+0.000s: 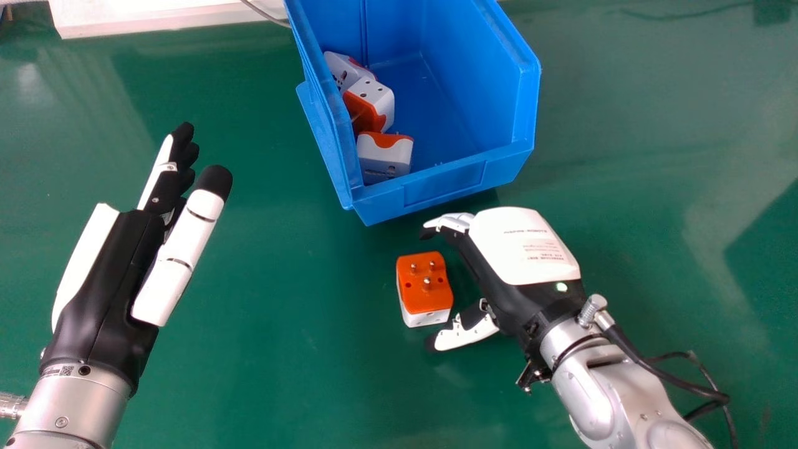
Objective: Pick all objects and put in blue box
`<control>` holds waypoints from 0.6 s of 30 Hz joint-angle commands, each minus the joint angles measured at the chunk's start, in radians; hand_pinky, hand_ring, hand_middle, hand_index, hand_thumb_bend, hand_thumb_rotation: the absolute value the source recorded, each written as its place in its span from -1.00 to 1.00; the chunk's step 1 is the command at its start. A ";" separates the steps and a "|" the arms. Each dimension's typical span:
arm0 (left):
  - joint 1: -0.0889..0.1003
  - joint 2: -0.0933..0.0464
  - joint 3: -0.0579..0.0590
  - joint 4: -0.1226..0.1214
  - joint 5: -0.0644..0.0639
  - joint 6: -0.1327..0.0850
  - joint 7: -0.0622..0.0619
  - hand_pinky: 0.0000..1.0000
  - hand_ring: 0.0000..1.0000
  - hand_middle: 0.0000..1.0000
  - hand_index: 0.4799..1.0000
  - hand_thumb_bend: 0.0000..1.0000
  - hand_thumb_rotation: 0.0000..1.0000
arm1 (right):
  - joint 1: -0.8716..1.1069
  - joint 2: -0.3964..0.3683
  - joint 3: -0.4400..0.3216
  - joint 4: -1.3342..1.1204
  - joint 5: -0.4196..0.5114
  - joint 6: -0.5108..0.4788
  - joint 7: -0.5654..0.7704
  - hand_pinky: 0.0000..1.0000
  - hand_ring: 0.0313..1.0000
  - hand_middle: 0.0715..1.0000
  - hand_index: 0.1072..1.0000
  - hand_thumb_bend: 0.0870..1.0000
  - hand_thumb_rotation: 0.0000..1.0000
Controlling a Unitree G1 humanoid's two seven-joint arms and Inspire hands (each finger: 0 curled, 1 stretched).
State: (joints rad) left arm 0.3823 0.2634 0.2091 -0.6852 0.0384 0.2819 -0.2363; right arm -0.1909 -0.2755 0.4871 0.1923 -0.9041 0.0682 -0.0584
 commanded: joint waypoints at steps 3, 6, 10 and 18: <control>0.002 0.003 -0.003 -0.036 0.005 0.000 0.008 1.00 1.00 1.00 1.00 0.18 1.00 | -0.055 0.007 0.004 0.020 0.004 -0.002 0.008 0.33 0.58 0.62 0.46 0.42 -0.61; 0.000 0.004 -0.004 -0.039 0.006 0.005 0.008 1.00 1.00 1.00 1.00 0.18 1.00 | -0.073 0.008 0.010 0.041 0.001 0.003 0.014 0.33 0.58 0.61 0.45 0.43 -0.63; -0.001 0.004 -0.008 -0.046 0.008 0.012 0.010 1.00 1.00 1.00 1.00 0.18 1.00 | -0.091 0.005 0.022 0.066 -0.003 0.007 0.017 0.33 0.57 0.60 0.44 0.44 -0.64; -0.002 0.002 -0.015 -0.046 0.009 0.013 0.015 1.00 1.00 1.00 1.00 0.18 1.00 | -0.131 0.000 0.051 0.111 -0.013 0.025 0.047 0.31 0.55 0.57 0.39 0.44 -0.66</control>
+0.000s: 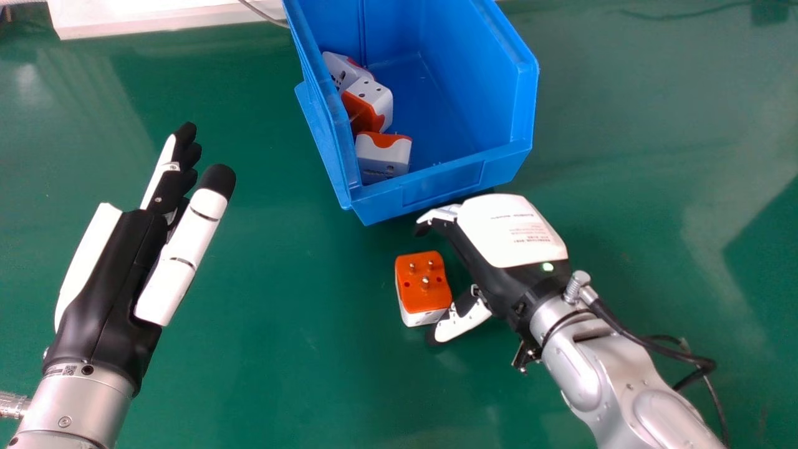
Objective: Pick all objects and put in blue box
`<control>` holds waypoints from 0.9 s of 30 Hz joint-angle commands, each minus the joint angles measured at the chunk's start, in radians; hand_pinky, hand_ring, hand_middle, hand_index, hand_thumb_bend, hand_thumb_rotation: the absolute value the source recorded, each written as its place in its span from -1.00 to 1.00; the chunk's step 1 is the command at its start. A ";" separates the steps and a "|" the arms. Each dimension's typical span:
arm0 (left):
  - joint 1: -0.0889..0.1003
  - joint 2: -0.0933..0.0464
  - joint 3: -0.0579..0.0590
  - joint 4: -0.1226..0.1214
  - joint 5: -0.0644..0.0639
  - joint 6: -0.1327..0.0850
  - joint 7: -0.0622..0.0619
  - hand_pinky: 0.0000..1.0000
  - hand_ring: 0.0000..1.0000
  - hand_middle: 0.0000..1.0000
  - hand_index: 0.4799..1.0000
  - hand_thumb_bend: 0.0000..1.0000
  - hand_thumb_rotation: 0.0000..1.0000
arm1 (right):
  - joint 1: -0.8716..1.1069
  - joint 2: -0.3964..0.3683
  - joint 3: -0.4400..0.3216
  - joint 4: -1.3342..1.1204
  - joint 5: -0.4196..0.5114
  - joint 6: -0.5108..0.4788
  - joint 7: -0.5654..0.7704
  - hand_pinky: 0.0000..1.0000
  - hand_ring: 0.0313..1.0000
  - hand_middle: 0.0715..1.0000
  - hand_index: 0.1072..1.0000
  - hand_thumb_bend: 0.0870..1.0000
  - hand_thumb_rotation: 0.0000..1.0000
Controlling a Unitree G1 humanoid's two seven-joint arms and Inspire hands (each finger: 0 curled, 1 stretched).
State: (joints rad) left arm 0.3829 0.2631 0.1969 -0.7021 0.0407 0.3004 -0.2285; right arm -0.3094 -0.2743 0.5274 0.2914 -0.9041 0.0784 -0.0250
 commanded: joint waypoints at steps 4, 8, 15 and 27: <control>-0.004 0.004 -0.005 -0.035 0.008 -0.001 0.009 1.00 1.00 1.00 1.00 0.18 1.00 | -0.028 0.001 0.025 0.019 -0.019 0.035 0.047 0.31 0.54 0.56 0.38 0.44 -0.66; -0.004 0.004 -0.007 -0.039 0.008 0.003 0.010 1.00 1.00 1.00 1.00 0.18 1.00 | -0.047 0.003 0.056 0.030 -0.038 0.068 0.094 0.31 0.52 0.55 0.38 0.44 -0.66; -0.005 0.004 -0.008 -0.048 0.008 0.011 0.010 1.00 1.00 1.00 1.00 0.24 1.00 | -0.062 -0.014 0.088 0.003 -0.034 0.088 0.183 0.31 0.52 0.55 0.39 0.42 -0.64; -0.012 0.005 -0.006 -0.046 0.008 0.012 0.010 0.99 1.00 1.00 1.00 0.25 1.00 | -0.088 -0.021 0.124 0.012 -0.060 0.104 0.214 0.31 0.54 0.57 0.40 0.24 -0.63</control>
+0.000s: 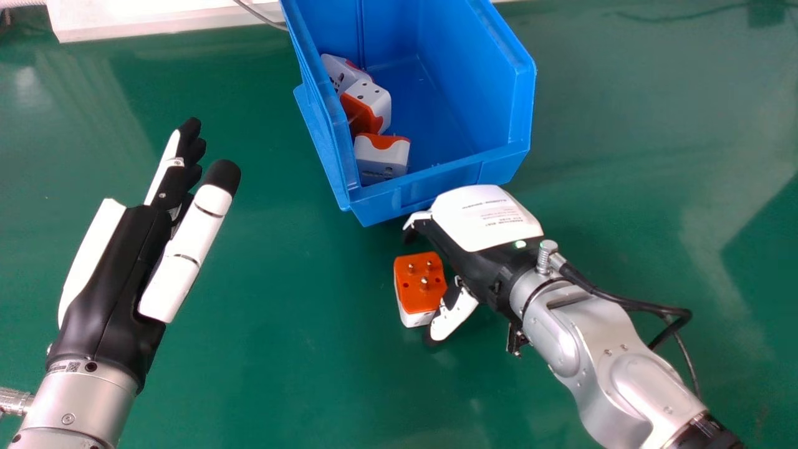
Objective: Pick all objects and put in blue box
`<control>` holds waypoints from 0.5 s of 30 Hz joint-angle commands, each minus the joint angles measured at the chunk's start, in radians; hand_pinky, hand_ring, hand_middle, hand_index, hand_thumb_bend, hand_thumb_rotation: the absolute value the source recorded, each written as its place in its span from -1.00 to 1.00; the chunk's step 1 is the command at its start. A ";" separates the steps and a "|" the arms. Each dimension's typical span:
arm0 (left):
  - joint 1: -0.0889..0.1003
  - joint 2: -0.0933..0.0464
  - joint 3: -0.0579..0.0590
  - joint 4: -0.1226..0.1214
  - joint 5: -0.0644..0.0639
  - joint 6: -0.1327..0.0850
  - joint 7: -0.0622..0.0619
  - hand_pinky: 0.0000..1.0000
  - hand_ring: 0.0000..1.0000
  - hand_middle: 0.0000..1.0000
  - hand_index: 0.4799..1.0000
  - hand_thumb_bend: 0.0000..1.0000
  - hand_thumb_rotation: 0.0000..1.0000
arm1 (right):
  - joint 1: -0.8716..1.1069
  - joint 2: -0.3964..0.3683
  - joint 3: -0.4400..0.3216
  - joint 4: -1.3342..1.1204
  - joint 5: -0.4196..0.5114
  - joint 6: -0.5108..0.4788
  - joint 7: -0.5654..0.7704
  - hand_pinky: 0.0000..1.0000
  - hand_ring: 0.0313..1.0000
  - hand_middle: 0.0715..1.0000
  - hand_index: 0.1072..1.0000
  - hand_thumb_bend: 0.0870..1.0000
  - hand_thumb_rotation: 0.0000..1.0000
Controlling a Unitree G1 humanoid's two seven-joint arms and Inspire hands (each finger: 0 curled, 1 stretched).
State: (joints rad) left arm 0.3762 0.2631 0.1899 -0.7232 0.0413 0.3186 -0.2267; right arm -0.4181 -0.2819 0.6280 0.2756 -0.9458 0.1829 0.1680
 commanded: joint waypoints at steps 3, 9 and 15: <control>-0.008 0.006 0.000 -0.024 0.008 -0.007 0.008 0.99 1.00 1.00 1.00 0.25 1.00 | 0.014 -0.012 0.026 0.034 -0.020 -0.003 0.019 0.31 0.53 0.57 0.39 0.24 -0.64; -0.011 0.007 0.000 -0.019 0.010 -0.012 0.008 0.99 1.00 1.00 1.00 0.26 1.00 | 0.017 -0.009 0.026 0.027 -0.019 0.006 0.016 0.28 0.48 0.52 0.33 0.21 -0.68; -0.015 0.008 0.003 -0.014 0.007 -0.016 0.006 0.99 1.00 1.00 1.00 0.26 1.00 | 0.017 -0.005 0.029 0.022 -0.026 0.018 0.017 0.26 0.44 0.45 0.13 0.10 -0.70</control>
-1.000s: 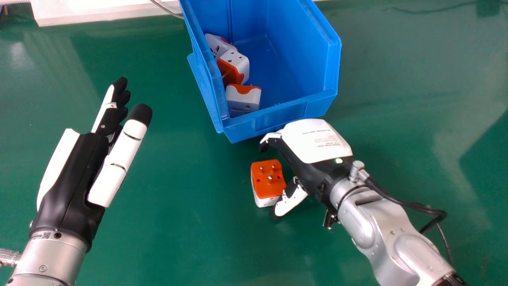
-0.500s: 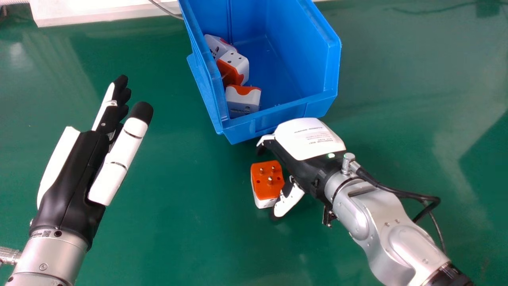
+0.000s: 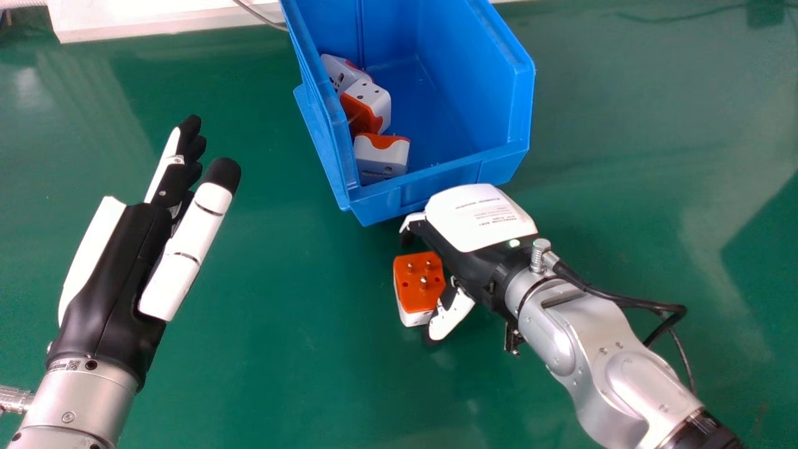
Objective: Pick all objects and put in blue box
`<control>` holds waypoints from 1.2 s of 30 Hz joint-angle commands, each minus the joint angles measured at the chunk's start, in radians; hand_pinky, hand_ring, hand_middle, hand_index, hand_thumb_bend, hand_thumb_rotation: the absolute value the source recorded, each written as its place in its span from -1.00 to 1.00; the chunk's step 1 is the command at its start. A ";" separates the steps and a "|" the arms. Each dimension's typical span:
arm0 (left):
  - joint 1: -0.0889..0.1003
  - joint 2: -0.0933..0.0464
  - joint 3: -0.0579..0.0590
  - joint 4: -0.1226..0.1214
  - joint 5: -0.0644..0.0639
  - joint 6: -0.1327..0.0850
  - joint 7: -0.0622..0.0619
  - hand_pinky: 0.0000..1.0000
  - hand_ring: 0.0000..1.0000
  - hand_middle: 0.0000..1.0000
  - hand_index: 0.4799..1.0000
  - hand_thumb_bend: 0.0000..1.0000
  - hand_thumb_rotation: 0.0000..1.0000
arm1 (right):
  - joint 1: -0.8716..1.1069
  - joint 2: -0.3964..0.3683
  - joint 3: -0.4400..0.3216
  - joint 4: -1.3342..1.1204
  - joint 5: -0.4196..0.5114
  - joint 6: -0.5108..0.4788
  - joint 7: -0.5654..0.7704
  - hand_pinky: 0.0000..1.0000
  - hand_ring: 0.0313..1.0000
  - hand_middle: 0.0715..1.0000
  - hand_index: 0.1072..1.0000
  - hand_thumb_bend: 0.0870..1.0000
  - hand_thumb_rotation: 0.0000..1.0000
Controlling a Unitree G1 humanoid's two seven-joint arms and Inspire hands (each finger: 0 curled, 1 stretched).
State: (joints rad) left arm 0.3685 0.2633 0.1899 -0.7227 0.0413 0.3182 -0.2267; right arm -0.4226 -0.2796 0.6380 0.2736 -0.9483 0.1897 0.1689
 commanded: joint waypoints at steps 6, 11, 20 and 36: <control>-0.011 0.009 0.005 -0.009 0.005 -0.017 0.006 0.99 1.00 1.00 1.00 0.26 1.00 | 0.020 -0.016 0.013 0.027 -0.016 -0.013 -0.014 0.01 0.18 0.24 -0.01 0.02 -0.81; -0.012 0.010 0.007 -0.009 0.004 -0.016 0.005 0.99 1.00 1.00 1.00 0.26 1.00 | 0.013 -0.014 -0.001 0.052 0.005 -0.034 -0.026 -0.16 -0.02 0.05 -0.06 -0.02 -0.91; -0.018 0.009 0.004 -0.012 0.007 -0.011 0.006 0.99 1.00 1.00 1.00 0.24 1.00 | 0.003 -0.024 -0.007 0.045 0.015 -0.043 0.024 -0.32 -0.17 -0.09 -0.05 -0.05 -0.96; -0.028 0.012 0.004 0.003 0.011 -0.017 0.007 0.99 1.00 1.00 1.00 0.24 1.00 | 0.059 -0.006 -0.042 -0.036 0.065 0.042 0.106 -0.71 -0.25 -0.05 -0.13 -0.07 -1.00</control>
State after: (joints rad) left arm 0.3475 0.2645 0.1912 -0.7133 0.0419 0.3179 -0.2267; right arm -0.4153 -0.2765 0.5950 0.2377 -0.8957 0.2048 0.2337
